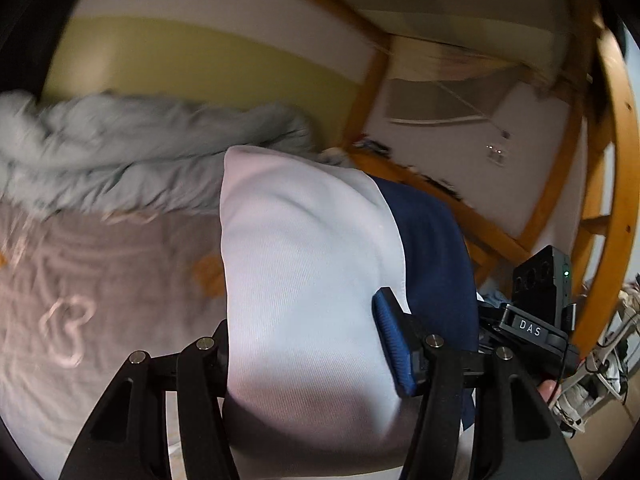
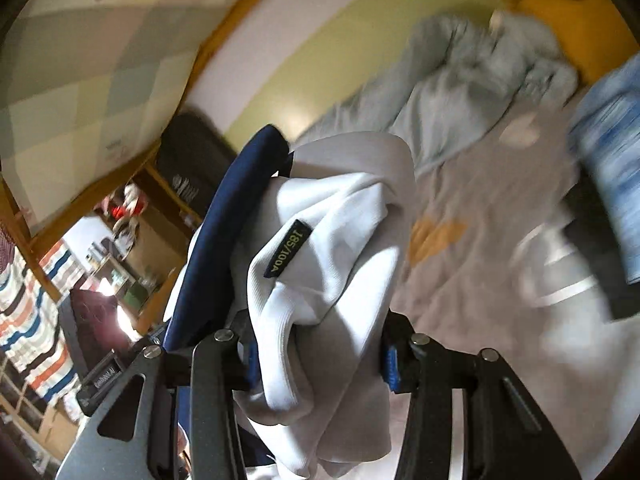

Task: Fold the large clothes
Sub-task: 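Grip the white bundle with both tools and lift it off the bed, then carry the white bundle with both tools onto the plaid clothes stack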

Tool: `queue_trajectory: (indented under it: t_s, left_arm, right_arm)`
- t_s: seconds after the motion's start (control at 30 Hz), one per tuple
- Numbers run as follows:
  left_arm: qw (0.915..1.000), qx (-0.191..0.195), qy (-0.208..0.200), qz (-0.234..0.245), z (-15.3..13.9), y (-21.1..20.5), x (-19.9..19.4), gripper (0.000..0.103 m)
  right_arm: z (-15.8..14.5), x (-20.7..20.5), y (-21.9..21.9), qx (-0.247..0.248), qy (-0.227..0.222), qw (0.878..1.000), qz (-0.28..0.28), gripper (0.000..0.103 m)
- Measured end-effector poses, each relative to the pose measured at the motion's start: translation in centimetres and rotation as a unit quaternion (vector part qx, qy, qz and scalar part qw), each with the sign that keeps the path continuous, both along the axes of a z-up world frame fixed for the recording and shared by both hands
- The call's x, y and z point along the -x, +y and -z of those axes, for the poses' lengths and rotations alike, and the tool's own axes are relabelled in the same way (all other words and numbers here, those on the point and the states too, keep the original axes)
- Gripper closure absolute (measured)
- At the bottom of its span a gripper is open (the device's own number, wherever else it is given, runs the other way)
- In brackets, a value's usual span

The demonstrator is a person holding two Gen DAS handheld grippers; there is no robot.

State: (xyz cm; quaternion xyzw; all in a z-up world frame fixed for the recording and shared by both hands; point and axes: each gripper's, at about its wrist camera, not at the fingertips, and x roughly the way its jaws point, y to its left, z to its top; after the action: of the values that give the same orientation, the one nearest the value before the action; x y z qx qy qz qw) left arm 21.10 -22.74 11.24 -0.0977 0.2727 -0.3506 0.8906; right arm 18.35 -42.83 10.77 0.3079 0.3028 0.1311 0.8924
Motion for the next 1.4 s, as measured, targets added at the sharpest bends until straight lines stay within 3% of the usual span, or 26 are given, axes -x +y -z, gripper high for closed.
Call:
queue_trajectory:
  t_s: [0.23, 0.43, 0.53, 0.63, 0.77, 0.87, 1.0, 1.07, 1.1, 1.2, 1.3, 1.4]
  left_arm:
    - [0.9971, 0.044, 0.006, 0.062, -3.2, -11.9, -1.2, 0.044]
    - [0.9910, 0.069, 0.042, 0.106, -1.8, -22.6, -5.8, 0.043]
    - [0.9876, 0.077, 0.081, 0.110, 1.1, -27.2, -8.2, 0.044]
    - [0.9835, 0.071, 0.126, 0.108, 5.8, -31.0, -11.4, 0.043]
    - [0.9840, 0.031, 0.149, 0.093, 11.2, -34.0, -14.0, 0.040]
    - [0.9877, 0.001, 0.126, 0.093, 12.3, -35.2, -14.4, 0.035]
    - [0.9828, 0.014, 0.155, 0.100, 13.0, -34.7, -15.6, 0.030]
    - [0.9874, -0.006, 0.125, 0.096, 12.2, -34.5, -14.9, 0.022]
    - [0.9904, -0.021, 0.104, 0.089, 11.6, -34.2, -14.3, 0.017]
    - [0.9955, -0.056, 0.011, 0.075, 9.2, -32.9, -12.0, 0.013]
    - [0.9957, -0.041, -0.041, 0.072, 7.2, -30.6, -10.3, 0.007]
    - [0.9915, -0.040, -0.110, 0.056, 5.6, -28.3, -8.0, 0.000]
  right_arm:
    - [-7.5, 3.5, -9.4, 0.060, -0.004, 0.994, 0.090, 0.059]
    - [-9.3, 2.4, -17.6, 0.107, 0.019, 0.981, 0.159, 0.059]
    - [-7.6, 1.2, -21.6, 0.118, 0.041, 0.974, 0.189, 0.059]
    - [-4.8, -0.5, -24.7, 0.146, 0.075, 0.962, 0.218, 0.059]
    - [0.8, -2.0, -28.7, 0.174, 0.125, 0.946, 0.243, 0.059]
    - [3.0, -1.8, -29.8, 0.192, 0.130, 0.940, 0.252, 0.056]
    - [3.4, -2.4, -30.0, 0.200, 0.135, 0.934, 0.263, 0.054]
    - [2.9, -2.4, -29.3, 0.216, 0.138, 0.930, 0.264, 0.053]
    - [2.5, -2.1, -28.9, 0.226, 0.134, 0.927, 0.266, 0.048]
    - [1.3, -0.8, -27.8, 0.267, 0.117, 0.911, 0.292, 0.030]
    - [-0.7, 0.9, -26.0, 0.284, 0.085, 0.905, 0.306, 0.016]
    - [-2.3, 2.6, -24.2, 0.292, 0.058, 0.898, 0.323, 0.010]
